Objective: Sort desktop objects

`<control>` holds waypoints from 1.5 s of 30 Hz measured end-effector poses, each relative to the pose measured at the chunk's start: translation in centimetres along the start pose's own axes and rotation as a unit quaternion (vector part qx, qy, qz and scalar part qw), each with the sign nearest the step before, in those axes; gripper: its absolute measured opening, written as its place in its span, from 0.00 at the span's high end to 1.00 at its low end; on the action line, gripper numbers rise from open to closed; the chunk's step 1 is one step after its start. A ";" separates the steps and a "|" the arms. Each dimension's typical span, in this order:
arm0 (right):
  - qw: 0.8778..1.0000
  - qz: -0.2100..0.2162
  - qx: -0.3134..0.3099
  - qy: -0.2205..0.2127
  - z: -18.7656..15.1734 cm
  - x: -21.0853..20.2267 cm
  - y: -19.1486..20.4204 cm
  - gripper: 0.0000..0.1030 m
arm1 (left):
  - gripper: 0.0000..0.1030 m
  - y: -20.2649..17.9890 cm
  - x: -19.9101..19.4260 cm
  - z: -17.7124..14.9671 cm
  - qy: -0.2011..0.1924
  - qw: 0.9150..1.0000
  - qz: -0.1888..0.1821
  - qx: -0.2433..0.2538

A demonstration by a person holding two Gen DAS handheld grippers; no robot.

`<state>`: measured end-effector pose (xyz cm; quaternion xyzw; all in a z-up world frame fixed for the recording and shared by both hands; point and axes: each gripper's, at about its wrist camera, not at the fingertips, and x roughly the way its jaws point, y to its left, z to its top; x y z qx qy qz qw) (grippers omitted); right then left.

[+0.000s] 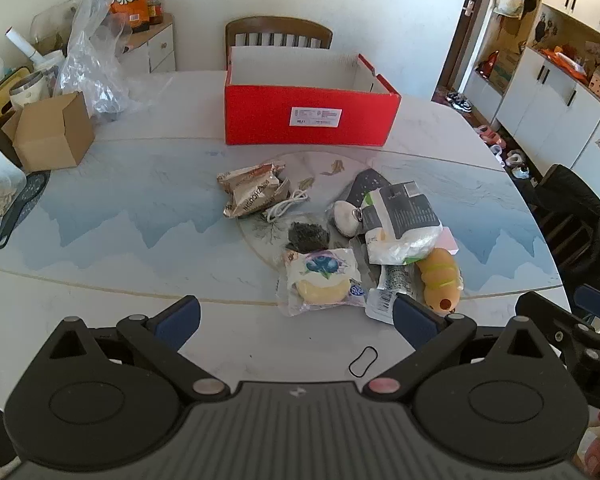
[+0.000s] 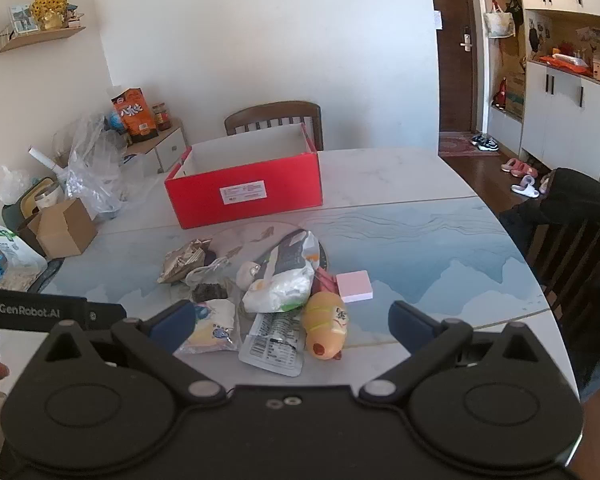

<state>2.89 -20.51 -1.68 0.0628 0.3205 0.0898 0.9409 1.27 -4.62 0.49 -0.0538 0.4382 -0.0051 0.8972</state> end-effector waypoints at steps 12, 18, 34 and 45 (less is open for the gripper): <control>0.999 0.014 -0.045 0.008 0.5 0.7 -1.1 0.00 | 0.00 -2.0 0.5 0.2 -0.008 1.000 -0.005 0.015; 0.999 -0.007 -0.028 0.043 0.2 3.4 -2.4 0.08 | 0.00 -1.1 2.7 1.3 -0.016 0.999 -0.005 0.035; 0.990 -0.058 -0.007 0.128 -0.4 13.4 -2.7 0.27 | 0.01 -0.3 14.2 1.6 0.045 0.990 -0.043 0.129; 0.985 -0.043 0.009 0.167 -1.1 16.2 -2.0 0.51 | 0.13 0.5 16.1 1.5 0.057 0.988 -0.092 0.109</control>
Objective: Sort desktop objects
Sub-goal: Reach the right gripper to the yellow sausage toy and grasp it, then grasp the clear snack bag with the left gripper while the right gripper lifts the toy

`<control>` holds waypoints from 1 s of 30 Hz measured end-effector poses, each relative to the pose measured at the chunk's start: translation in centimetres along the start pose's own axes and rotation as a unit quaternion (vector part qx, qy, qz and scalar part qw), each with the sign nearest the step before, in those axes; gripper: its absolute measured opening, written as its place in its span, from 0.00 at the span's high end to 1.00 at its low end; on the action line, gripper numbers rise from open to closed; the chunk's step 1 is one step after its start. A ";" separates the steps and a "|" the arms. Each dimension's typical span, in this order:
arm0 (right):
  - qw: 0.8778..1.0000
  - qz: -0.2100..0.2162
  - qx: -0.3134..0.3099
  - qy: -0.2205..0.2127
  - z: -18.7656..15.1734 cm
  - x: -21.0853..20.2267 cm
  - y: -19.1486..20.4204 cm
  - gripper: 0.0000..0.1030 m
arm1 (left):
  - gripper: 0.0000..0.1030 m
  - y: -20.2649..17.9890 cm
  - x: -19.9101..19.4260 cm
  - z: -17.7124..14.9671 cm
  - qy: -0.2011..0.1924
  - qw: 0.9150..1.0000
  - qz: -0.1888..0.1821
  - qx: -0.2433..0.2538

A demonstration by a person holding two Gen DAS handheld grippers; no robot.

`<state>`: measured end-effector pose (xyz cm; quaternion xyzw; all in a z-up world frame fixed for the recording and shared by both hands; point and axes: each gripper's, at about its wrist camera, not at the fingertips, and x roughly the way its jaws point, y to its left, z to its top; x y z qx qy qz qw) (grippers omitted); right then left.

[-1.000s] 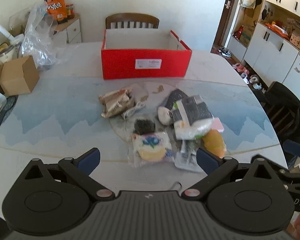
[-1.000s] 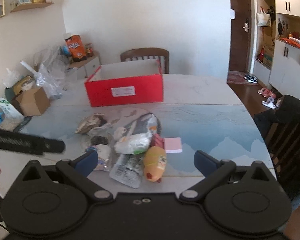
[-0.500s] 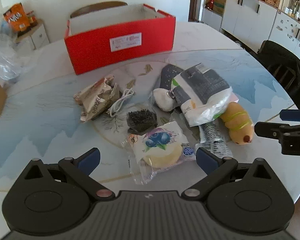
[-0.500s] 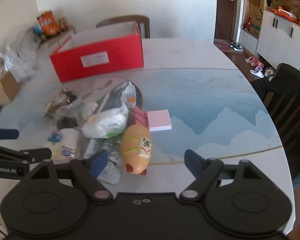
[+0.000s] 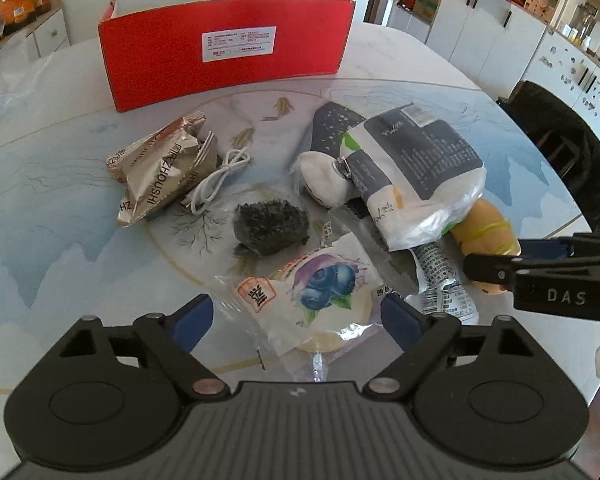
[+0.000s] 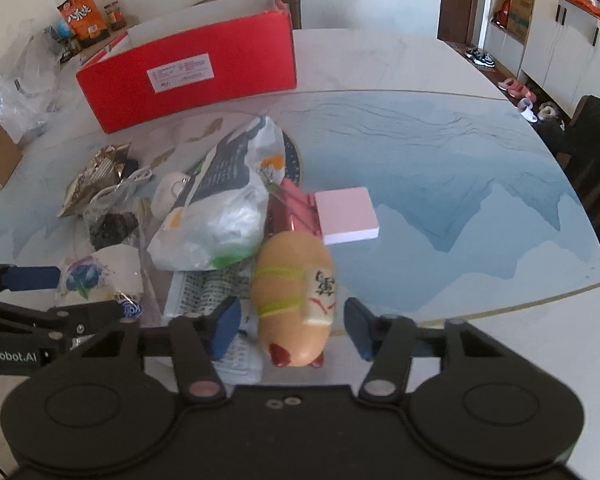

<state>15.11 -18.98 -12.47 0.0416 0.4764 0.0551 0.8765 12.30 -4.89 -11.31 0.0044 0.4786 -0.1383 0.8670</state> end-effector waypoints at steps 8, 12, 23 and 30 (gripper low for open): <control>1.000 -0.002 0.015 -0.001 0.1 -0.3 -0.3 0.61 | 0.42 0.9 -0.4 0.0 -0.003 0.999 -0.032 -0.021; 1.000 -0.004 0.019 -0.011 0.0 -1.4 -0.3 0.62 | 0.54 1.1 -0.9 0.0 -0.003 0.998 -0.048 -0.030; 0.999 0.008 0.023 -0.035 1.3 -5.3 -0.1 0.63 | 0.63 2.4 -3.8 1.0 -0.009 0.994 -0.090 -0.069; 0.998 0.026 0.007 -0.054 4.0 -6.8 0.6 0.63 | 0.63 3.1 -6.5 3.6 -0.046 0.991 -0.098 -0.077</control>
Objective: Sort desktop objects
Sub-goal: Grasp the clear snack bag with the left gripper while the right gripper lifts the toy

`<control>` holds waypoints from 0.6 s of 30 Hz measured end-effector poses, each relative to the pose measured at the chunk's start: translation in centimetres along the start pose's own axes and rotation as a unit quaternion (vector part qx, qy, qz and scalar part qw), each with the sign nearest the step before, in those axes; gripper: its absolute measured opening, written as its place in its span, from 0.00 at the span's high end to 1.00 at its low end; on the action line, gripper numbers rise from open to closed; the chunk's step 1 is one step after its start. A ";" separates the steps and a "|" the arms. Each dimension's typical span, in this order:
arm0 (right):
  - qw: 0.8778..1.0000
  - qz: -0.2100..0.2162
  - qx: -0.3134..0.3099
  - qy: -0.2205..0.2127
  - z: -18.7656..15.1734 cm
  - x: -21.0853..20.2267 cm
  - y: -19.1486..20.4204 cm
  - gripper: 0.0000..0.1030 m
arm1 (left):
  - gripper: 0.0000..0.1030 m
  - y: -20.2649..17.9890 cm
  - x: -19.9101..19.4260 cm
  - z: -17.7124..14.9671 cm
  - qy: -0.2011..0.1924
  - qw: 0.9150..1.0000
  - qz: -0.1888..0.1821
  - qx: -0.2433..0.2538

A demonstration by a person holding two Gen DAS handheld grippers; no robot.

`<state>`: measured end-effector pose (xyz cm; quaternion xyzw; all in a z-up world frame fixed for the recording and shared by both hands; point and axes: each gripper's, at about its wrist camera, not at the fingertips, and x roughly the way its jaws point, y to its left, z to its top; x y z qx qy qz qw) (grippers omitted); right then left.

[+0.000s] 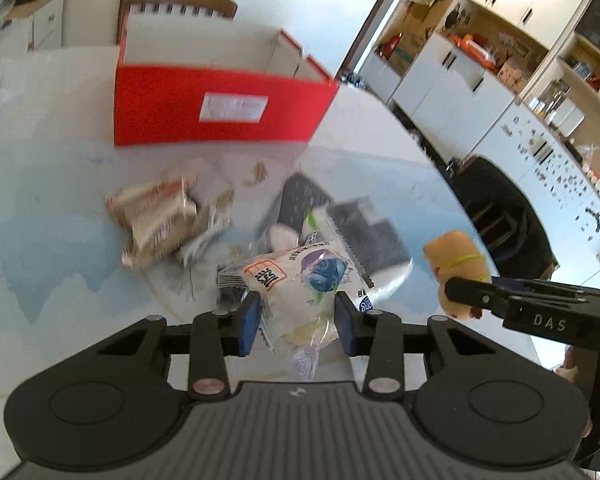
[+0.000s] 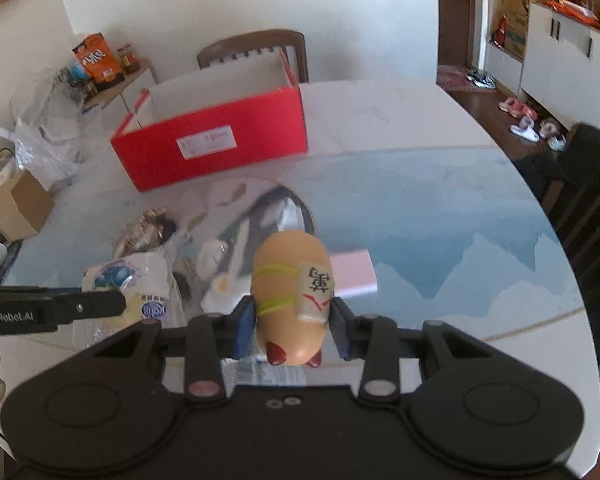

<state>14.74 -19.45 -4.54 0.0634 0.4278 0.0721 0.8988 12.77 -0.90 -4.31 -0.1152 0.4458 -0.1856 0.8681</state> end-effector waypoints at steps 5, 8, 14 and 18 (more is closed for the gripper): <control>1.000 0.015 -0.020 -0.014 3.3 0.2 1.1 0.63 | 0.63 0.0 -1.4 3.2 -0.029 1.000 0.001 0.003; 0.999 0.023 -0.036 -0.026 5.3 0.3 1.9 0.63 | 0.63 0.2 -2.1 5.4 -0.047 0.999 0.011 0.012; 0.997 0.039 -0.055 -0.048 10.4 1.5 3.6 0.63 | 0.63 1.2 -2.9 9.8 -0.081 0.996 0.033 0.026; 0.995 0.041 -0.071 -0.058 13.4 3.0 5.0 0.63 | 0.63 2.1 -2.6 12.7 -0.098 0.993 0.048 0.037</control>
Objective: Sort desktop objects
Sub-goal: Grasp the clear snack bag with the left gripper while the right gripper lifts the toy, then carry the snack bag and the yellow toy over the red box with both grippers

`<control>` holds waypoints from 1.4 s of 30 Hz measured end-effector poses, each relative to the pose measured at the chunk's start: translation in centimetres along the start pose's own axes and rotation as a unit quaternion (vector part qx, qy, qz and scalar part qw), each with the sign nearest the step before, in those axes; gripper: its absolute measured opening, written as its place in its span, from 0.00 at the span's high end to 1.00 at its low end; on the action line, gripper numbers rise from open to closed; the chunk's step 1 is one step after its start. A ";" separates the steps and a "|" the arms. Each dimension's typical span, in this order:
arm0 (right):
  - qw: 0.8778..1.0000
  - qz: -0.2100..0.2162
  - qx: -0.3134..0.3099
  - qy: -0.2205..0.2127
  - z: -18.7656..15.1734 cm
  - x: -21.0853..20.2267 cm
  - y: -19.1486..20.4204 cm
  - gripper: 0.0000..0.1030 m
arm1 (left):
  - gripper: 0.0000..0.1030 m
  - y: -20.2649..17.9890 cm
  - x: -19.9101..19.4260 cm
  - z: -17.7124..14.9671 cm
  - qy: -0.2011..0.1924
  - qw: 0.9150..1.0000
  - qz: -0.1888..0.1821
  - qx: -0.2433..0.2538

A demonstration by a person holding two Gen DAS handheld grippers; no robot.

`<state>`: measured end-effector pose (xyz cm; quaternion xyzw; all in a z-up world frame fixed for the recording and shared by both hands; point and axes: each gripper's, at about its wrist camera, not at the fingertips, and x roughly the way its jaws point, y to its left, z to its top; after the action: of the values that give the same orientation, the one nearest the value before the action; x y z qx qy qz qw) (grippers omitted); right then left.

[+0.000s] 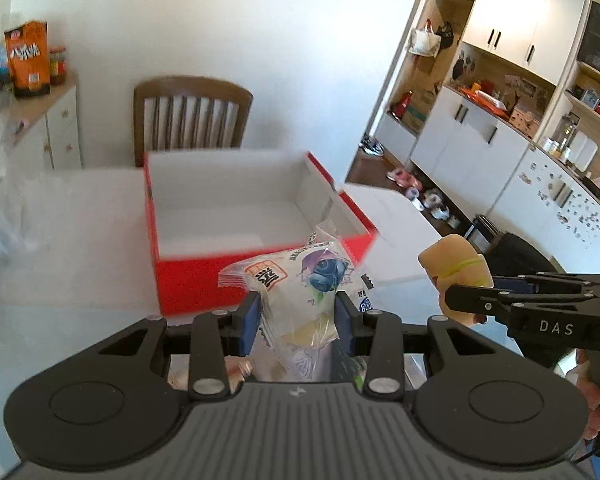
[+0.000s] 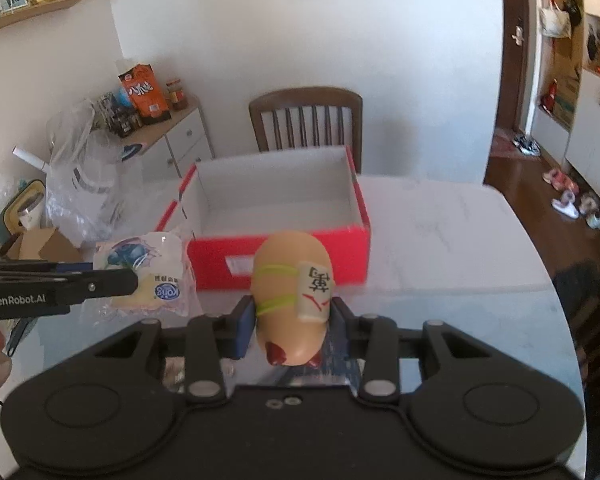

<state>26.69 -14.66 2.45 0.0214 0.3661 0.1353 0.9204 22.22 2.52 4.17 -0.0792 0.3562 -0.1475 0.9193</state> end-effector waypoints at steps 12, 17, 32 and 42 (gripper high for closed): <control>1.000 -0.016 0.000 0.027 5.5 8.4 0.9 0.62 | 0.84 3.7 7.0 6.3 0.012 0.999 0.028 0.020; 0.999 -0.027 0.023 0.029 5.9 10.1 -0.1 0.62 | 0.85 5.5 8.1 7.1 0.025 0.999 0.016 0.032; 0.999 -0.038 -0.014 0.031 5.4 11.0 0.0 0.62 | 0.22 4.3 11.6 -0.7 0.116 0.992 -0.005 0.039; 0.999 -0.041 -0.013 0.033 5.4 11.7 -0.4 0.62 | 0.18 4.5 17.3 -2.7 0.161 0.985 0.052 -0.021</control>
<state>38.54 -11.67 -1.46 -0.0100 0.3951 0.1031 0.9128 33.48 0.96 -9.86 -0.0554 0.5058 -0.1028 0.8547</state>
